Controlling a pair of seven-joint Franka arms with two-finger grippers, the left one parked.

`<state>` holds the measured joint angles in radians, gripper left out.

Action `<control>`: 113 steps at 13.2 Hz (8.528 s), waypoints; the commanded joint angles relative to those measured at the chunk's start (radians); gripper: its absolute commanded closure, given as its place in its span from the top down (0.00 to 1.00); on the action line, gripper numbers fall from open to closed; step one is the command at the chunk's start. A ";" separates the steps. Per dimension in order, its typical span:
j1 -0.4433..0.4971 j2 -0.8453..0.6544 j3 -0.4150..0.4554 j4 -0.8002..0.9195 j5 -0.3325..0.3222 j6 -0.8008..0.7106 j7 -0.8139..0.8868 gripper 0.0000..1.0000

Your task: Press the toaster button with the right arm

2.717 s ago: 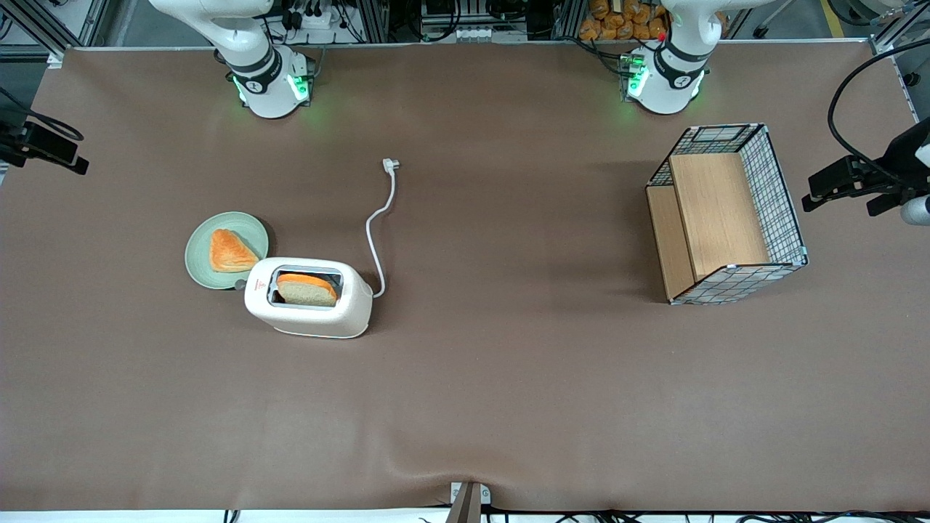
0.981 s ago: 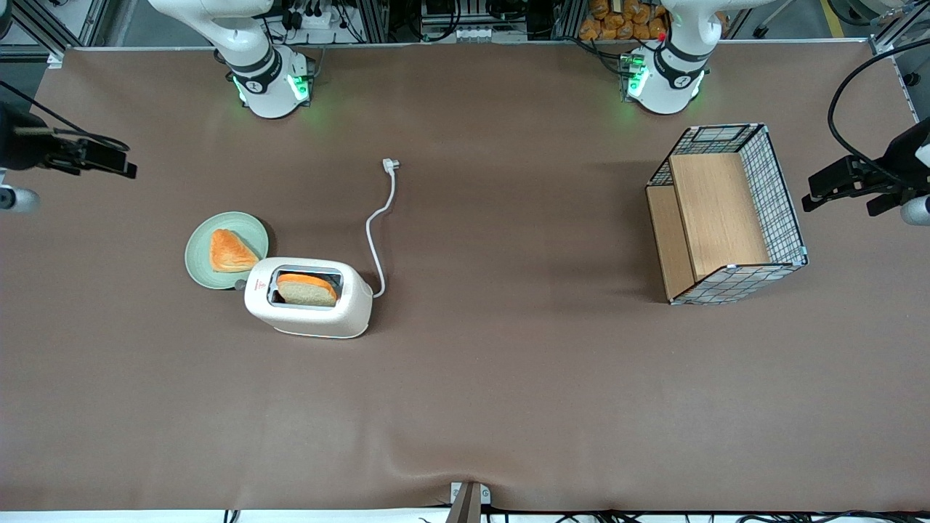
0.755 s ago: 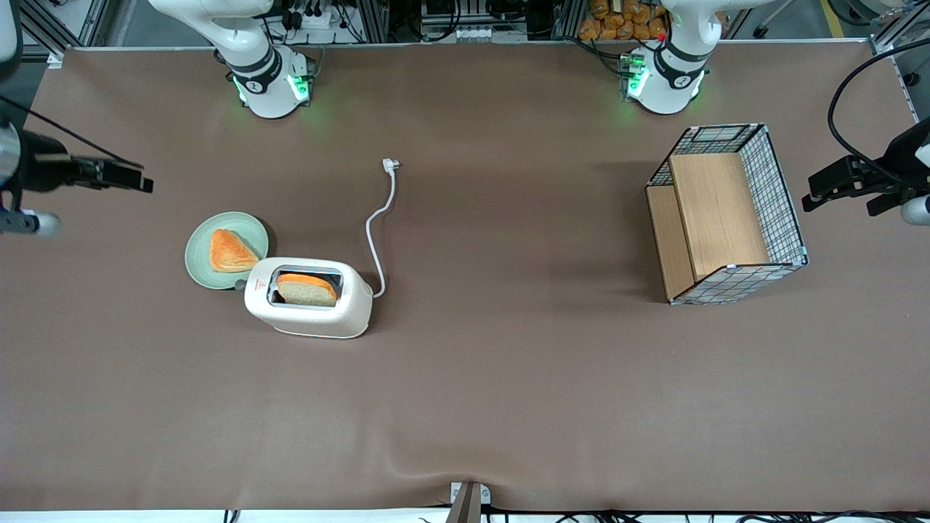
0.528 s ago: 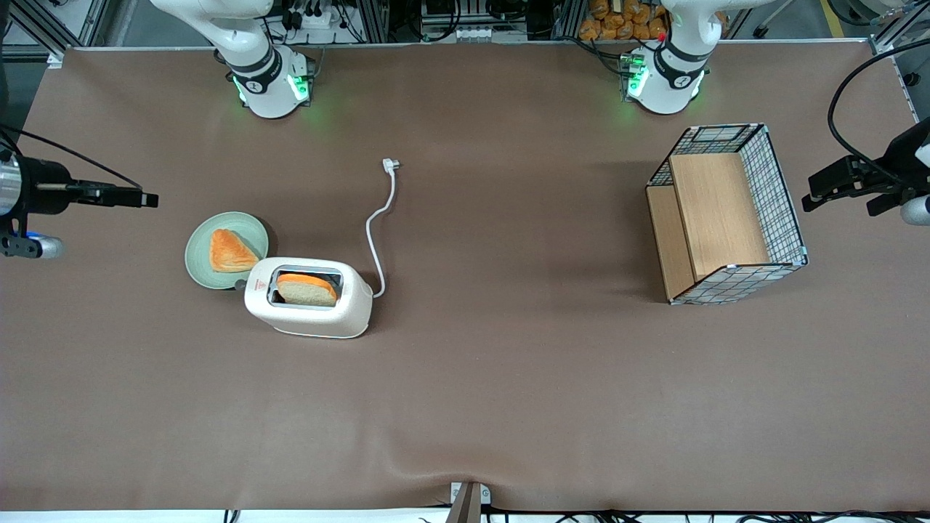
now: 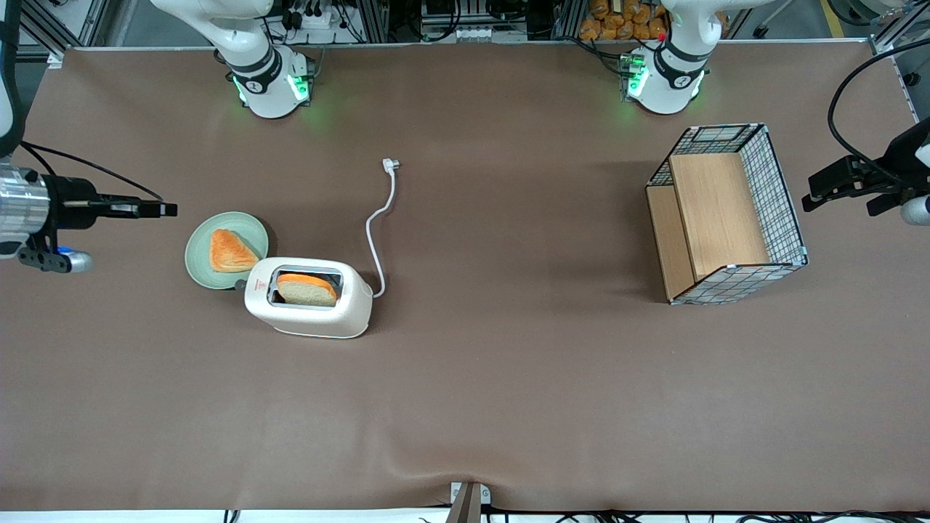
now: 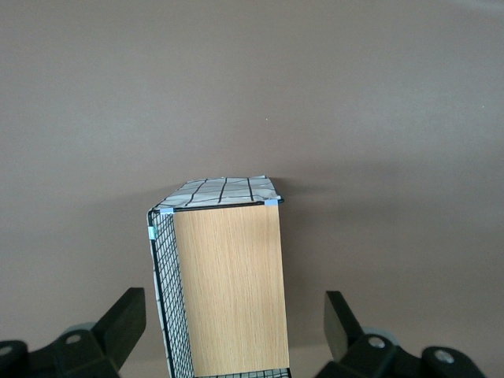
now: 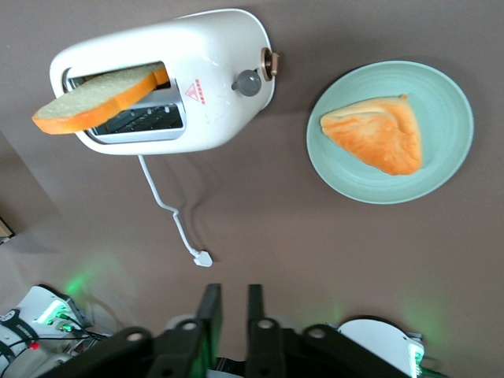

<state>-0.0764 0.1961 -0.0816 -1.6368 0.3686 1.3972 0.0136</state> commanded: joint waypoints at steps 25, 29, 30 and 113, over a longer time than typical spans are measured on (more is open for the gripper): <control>-0.011 0.220 -0.001 -0.129 0.288 0.316 -0.388 0.00; -0.008 0.230 -0.001 -0.129 0.289 0.348 -0.388 0.00; -0.008 0.235 -0.001 -0.126 0.289 0.355 -0.388 0.00; 0.037 0.251 -0.024 0.007 -0.045 0.944 -0.377 1.00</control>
<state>-0.0479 0.5905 -0.0988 -1.4844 0.3542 2.3513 -0.3706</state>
